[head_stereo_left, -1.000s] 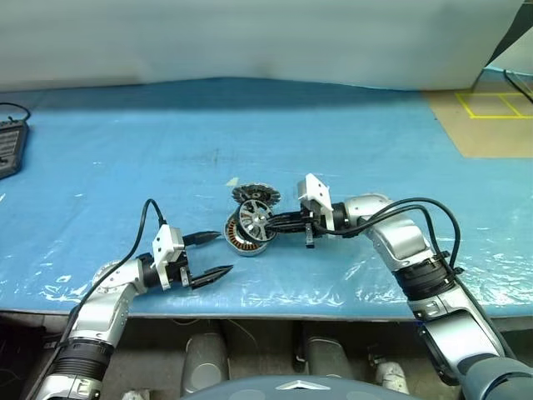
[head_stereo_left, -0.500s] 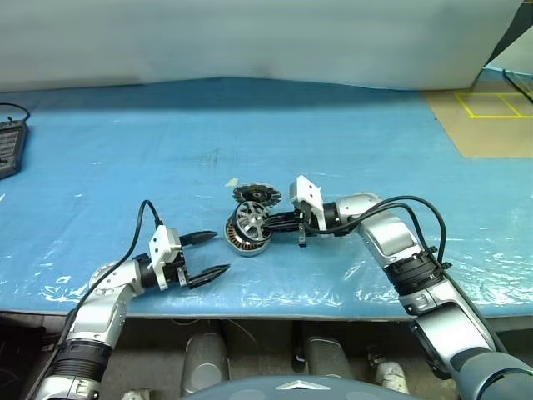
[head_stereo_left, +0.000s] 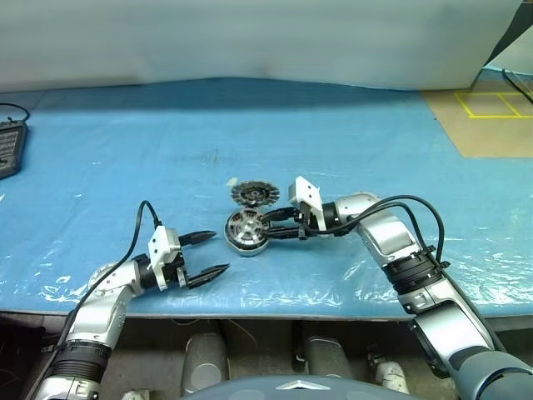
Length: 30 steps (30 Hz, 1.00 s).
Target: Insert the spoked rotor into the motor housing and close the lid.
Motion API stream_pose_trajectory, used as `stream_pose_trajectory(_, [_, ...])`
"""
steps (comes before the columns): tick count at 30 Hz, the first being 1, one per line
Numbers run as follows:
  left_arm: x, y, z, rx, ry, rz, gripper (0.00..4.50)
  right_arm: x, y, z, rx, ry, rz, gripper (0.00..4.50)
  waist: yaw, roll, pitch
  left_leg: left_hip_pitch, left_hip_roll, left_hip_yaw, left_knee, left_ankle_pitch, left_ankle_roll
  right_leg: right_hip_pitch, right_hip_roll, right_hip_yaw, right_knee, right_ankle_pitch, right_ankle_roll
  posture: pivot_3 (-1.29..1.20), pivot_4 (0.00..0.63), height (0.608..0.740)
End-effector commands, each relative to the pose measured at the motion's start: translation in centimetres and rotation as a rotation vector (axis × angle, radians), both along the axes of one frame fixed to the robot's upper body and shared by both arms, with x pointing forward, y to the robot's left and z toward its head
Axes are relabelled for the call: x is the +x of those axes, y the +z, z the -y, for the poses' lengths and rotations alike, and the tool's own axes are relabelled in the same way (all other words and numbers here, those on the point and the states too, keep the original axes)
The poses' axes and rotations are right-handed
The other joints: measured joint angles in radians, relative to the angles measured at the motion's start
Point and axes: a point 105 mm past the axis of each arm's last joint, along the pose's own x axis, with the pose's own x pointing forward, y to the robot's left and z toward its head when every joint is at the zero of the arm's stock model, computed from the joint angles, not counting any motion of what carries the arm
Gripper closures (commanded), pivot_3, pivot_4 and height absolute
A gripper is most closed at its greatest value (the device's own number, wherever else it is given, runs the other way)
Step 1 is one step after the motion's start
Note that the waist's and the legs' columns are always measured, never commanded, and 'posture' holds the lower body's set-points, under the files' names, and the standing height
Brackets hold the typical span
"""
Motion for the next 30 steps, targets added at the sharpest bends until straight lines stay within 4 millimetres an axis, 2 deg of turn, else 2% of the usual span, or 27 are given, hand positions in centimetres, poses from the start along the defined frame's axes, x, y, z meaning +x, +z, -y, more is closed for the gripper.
stream_pose_trajectory(1, [0.2,0.6,-0.4,0.004,0.009,0.030,0.14,-0.4,1.1,-0.5,0.023,0.030,0.049,1.30,0.000,0.000,0.000,0.000,0.000,0.000,0.000,0.000,0.000,0.000,0.000,0.000,0.000,0.000,0.000,0.00,0.150,0.740])
stream_pose_trajectory(5, [0.2,0.6,-0.4,0.005,0.006,0.028,0.14,-0.6,1.3,-0.5,0.038,0.033,0.049,0.02,0.000,0.000,0.000,0.000,0.000,0.000,0.000,0.000,0.000,0.000,0.000,0.000,0.000,0.000,0.000,0.00,0.150,0.740])
stream_pose_trajectory(10, [0.3,0.7,-0.5,0.003,0.008,0.031,0.14,-0.5,2.0,-0.1,0.086,0.000,0.025,0.02,0.000,0.000,0.000,0.000,0.000,0.000,0.000,0.000,0.000,0.000,0.000,0.000,0.000,0.000,0.000,0.00,0.150,0.740])
stream_pose_trajectory(13, [0.4,0.7,-0.6,0.004,0.011,0.031,0.14,-0.5,1.8,0.2,0.093,-0.019,0.013,0.61,0.000,0.000,0.000,0.000,0.000,0.000,0.000,0.000,0.000,0.000,0.000,0.000,0.000,0.000,0.000,0.00,0.150,0.740])
stream_pose_trajectory(16, [0.4,0.8,-0.6,0.004,0.011,0.032,0.14,-0.5,1.6,0.4,0.089,-0.033,0.015,1.66,0.000,0.000,0.000,0.000,0.000,0.000,0.000,0.000,0.000,0.000,0.000,0.000,0.000,0.000,0.000,0.00,0.150,0.740])
stream_pose_trajectory(24, [0.6,1.1,-0.8,0.005,0.014,0.038,0.14,-0.2,1.0,3.5,0.065,-0.133,-0.003,4.45,0.001,0.000,0.000,0.000,-0.001,0.000,0.000,0.000,0.000,0.000,0.000,0.000,0.000,0.000,0.000,0.00,0.150,0.740])
stream_pose_trajectory(26, [0.7,1.2,-0.8,0.003,0.015,0.039,0.14,0.5,0.8,4.4,0.043,-0.184,0.012,4.45,0.000,0.000,0.000,0.000,0.000,0.000,0.000,0.000,0.000,0.000,0.000,0.000,0.000,0.000,0.000,0.00,0.150,0.740])
stream_pose_trajectory(30, [0.9,1.3,-0.7,-0.002,0.012,0.042,0.14,4.7,0.5,6.9,-0.026,-0.399,0.129,4.45,-0.002,0.000,0.000,0.001,0.000,0.000,0.001,0.000,0.000,0.000,0.000,0.000,0.000,0.000,0.000,0.00,0.150,0.740])
